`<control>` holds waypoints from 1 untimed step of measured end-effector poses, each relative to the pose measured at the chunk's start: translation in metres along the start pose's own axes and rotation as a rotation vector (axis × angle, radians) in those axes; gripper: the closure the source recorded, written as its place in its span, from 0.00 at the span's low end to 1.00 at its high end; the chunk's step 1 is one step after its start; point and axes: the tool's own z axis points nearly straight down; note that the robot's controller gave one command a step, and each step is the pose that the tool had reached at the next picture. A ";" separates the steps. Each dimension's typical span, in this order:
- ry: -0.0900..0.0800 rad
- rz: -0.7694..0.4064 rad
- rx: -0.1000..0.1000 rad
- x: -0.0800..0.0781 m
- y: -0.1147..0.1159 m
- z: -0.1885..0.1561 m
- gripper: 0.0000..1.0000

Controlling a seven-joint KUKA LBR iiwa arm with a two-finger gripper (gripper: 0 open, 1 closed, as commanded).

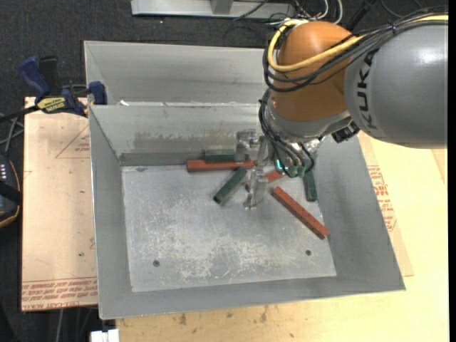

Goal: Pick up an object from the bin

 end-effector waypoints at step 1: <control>-0.008 0.001 0.000 -0.002 0.000 -0.004 0.00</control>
Offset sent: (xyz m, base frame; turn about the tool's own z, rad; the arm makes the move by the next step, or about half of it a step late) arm 0.0440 0.0168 -0.0863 -0.1176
